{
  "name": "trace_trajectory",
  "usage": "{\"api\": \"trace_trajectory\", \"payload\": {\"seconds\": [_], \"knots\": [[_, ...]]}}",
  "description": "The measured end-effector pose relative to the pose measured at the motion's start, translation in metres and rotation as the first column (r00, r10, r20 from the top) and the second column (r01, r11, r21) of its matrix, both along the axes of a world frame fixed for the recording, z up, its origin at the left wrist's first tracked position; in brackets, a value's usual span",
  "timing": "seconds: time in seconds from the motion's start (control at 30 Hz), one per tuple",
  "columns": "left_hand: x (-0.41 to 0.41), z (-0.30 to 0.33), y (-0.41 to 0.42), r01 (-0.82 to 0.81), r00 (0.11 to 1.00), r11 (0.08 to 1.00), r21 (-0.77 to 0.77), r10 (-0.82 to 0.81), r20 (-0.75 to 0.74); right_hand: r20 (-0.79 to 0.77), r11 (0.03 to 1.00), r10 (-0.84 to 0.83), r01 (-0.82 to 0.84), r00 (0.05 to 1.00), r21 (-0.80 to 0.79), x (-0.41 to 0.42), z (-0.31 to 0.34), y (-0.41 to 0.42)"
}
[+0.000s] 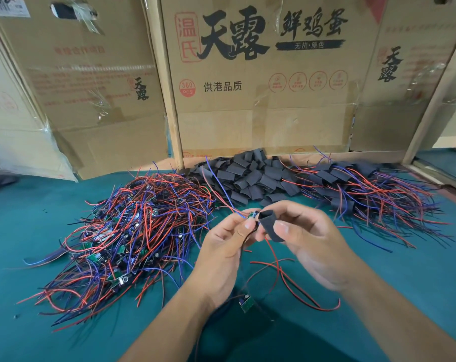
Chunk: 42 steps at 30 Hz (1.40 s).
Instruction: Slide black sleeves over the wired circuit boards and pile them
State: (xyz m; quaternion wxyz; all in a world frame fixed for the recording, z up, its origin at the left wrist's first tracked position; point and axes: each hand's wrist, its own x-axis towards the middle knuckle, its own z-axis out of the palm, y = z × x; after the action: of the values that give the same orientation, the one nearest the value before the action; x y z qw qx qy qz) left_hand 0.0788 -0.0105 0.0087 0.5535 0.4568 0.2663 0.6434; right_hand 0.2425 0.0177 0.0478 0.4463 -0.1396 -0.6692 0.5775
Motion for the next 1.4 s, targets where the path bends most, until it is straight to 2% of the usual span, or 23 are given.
{"api": "trace_trajectory", "payload": {"seconds": [0.1, 0.2, 0.27, 0.4, 0.63, 0.77, 0.9, 1.17, 1.3, 1.4], "knots": [[-0.001, -0.001, 0.000, -0.063, 0.998, 0.998, -0.010, 0.063, -0.030, 0.043, 1.000, 0.012, -0.012, 0.999, 0.002, 0.009, 0.001, 0.006], [-0.003, 0.000, 0.001, -0.136, 0.987, 0.990, -0.028, 0.133, -0.091, -0.105, 0.985, -0.050, 0.032, 0.993, -0.167, 0.017, 0.005, 0.014], [-0.002, 0.001, 0.000, -0.152, 0.978, 0.988, 0.005, 0.152, -0.143, -0.180, 0.972, -0.002, -0.040, 0.984, -0.230, 0.019, 0.007, 0.014], [-0.002, -0.002, 0.001, -0.130, 0.974, 0.989, 0.068, 0.141, -0.179, -0.111, 0.975, 0.140, -0.157, 0.984, -0.159, 0.011, 0.004, 0.007], [-0.002, 0.000, -0.003, -0.021, 0.968, 0.997, 0.077, 0.039, -0.250, -0.111, 0.978, 0.162, -0.175, 0.981, -0.118, 0.010, 0.007, 0.002], [-0.006, 0.006, -0.002, 0.003, 0.989, 1.000, 0.008, -0.002, -0.149, -0.062, 0.983, 0.136, -0.142, 0.989, -0.115, 0.011, 0.004, 0.002], [-0.015, 0.010, 0.003, -0.141, 0.989, 0.987, -0.083, 0.137, -0.047, 0.076, 0.990, 0.131, -0.126, 0.989, -0.065, 0.012, -0.001, 0.001], [-0.031, 0.018, 0.007, -0.280, 0.939, 0.947, -0.159, 0.304, 0.159, 0.197, 0.965, 0.232, -0.201, 0.953, -0.167, 0.015, -0.009, 0.001], [-0.021, 0.017, 0.008, -0.312, 0.929, 0.926, -0.213, 0.344, 0.138, 0.307, 0.964, 0.248, -0.202, 0.919, -0.173, 0.014, -0.011, 0.003], [-0.013, 0.015, 0.006, -0.299, 0.949, 0.942, -0.154, 0.311, 0.054, 0.349, 0.986, 0.129, -0.082, 0.928, -0.146, 0.017, -0.009, 0.007]]}}
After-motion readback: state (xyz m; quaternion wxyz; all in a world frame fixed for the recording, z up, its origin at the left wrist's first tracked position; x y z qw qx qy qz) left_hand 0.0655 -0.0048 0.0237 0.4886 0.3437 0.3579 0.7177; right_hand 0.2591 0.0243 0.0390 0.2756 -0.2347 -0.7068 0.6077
